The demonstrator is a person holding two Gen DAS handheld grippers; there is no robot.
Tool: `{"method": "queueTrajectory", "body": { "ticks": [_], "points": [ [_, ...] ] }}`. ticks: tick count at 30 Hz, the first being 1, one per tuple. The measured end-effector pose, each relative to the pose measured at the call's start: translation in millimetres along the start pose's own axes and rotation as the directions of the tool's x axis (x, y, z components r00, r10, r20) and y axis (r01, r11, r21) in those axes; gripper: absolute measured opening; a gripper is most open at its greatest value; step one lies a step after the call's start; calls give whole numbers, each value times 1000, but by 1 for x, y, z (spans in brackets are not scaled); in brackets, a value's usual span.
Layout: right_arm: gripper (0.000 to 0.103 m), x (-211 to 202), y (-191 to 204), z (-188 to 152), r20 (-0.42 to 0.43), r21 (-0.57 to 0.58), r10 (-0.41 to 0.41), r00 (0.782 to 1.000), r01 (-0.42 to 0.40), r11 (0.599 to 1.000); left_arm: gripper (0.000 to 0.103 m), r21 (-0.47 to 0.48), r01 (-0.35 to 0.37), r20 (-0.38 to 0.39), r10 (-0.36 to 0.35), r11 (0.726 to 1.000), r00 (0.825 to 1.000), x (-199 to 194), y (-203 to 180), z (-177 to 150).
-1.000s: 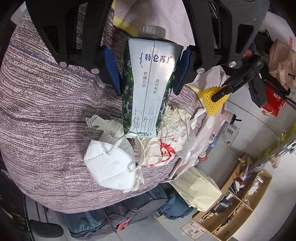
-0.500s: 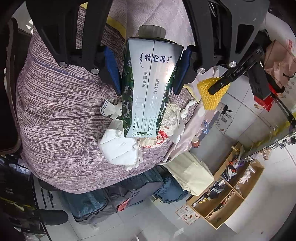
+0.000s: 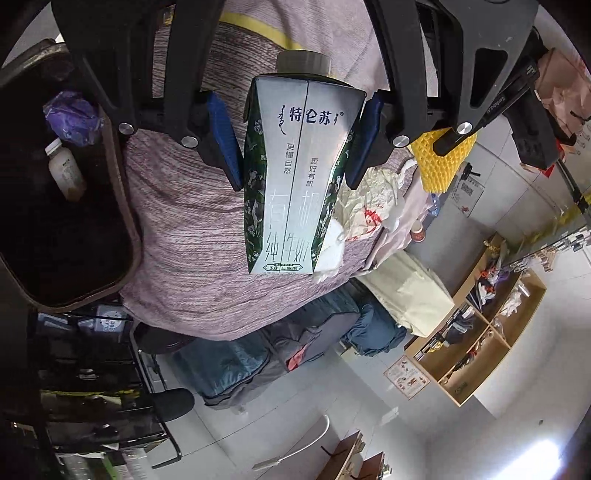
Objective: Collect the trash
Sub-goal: 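Drop the green carton into the bin by opening the right tool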
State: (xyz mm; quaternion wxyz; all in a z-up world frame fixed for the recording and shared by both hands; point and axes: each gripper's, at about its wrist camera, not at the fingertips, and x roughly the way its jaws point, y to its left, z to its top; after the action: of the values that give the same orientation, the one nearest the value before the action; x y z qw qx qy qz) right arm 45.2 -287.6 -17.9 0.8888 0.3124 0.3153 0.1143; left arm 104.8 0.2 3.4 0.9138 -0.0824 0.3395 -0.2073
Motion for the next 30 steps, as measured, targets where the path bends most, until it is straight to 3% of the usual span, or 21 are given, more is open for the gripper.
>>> {"method": "queueTrajectory", "body": {
  "ticks": [9,17,30],
  "points": [
    [56,-27,-52,8,73,77,-108,991,102,992,32,68,95,-40,-92,993,995,23,-49,-3],
    [56,-43,-98,25,119,115,-252,960,239,964,32,126,167,-95,-155,978,983,46,-88,-8],
    [57,-19,-176,36,26,185,-389,921,378,907,32,188,227,-171,-196,956,966,74,-131,-19]
  ]
}}
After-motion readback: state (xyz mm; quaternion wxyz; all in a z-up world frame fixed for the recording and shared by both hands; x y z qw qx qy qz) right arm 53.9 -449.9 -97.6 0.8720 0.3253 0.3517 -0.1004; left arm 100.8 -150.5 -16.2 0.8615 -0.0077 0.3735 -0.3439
